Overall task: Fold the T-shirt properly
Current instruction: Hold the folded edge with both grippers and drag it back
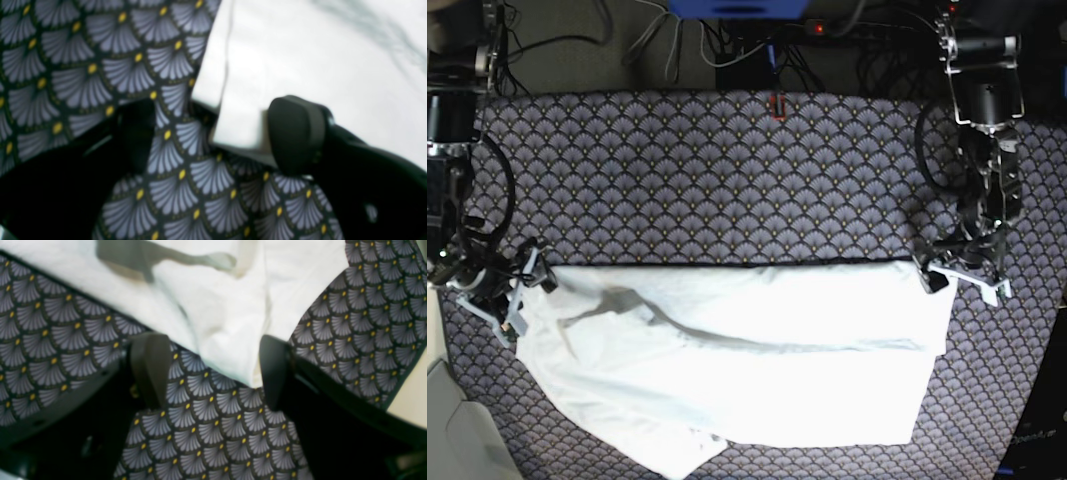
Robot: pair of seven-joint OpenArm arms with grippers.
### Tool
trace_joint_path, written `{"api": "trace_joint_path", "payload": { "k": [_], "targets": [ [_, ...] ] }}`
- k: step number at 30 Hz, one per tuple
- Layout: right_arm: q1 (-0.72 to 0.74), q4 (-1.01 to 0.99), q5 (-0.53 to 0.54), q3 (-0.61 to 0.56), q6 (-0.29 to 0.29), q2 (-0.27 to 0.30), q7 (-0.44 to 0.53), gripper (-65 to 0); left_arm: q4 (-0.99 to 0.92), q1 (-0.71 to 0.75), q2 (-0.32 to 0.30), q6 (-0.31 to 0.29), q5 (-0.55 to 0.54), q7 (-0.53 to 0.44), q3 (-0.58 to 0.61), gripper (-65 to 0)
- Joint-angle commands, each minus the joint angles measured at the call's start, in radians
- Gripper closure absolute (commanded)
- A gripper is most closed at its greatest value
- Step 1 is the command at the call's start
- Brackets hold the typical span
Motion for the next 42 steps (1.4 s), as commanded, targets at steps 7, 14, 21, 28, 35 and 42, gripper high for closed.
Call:
{"api": "trace_joint_path", "payload": {
  "k": [7, 14, 21, 28, 35, 42],
  "targets": [
    [0.023, 0.018, 0.005, 0.008, -0.002, 0.033, 0.020, -42.8, -0.086, -0.062, -0.016, -0.002, -0.004, -0.105, 0.090, -54.5],
    [0.020, 0.018, 0.005, 0.008, -0.002, 0.033, 0.020, -42.8, -0.098, -0.087, -0.010, -0.002, -0.004, -0.117, 0.116, -54.2],
    [0.017, 0.012, 0.005, 0.008, -0.002, 0.033, 0.027, -42.8, -0.098, -0.088, -0.010, -0.004, -0.004, -0.114, 0.116, -24.4],
    [0.052, -0.118, 0.005, 0.008, -0.002, 0.034, 0.098, -42.9, -0.106, -0.087, -0.010, -0.004, -0.004, -0.118, 0.113, -12.9],
    [0.111, -0.324, 0.005, 0.001, -0.002, 0.065, 0.213, -43.0, -0.115, -0.087, -0.018, -0.004, -0.004, -0.118, 0.113, -12.7],
    [0.121, -0.388, 0.005, 0.001, -0.002, 0.077, 0.244, -43.1, -0.124, -0.088, -0.018, 0.000, -0.004, -0.118, 0.113, 0.0]
  ]
}}
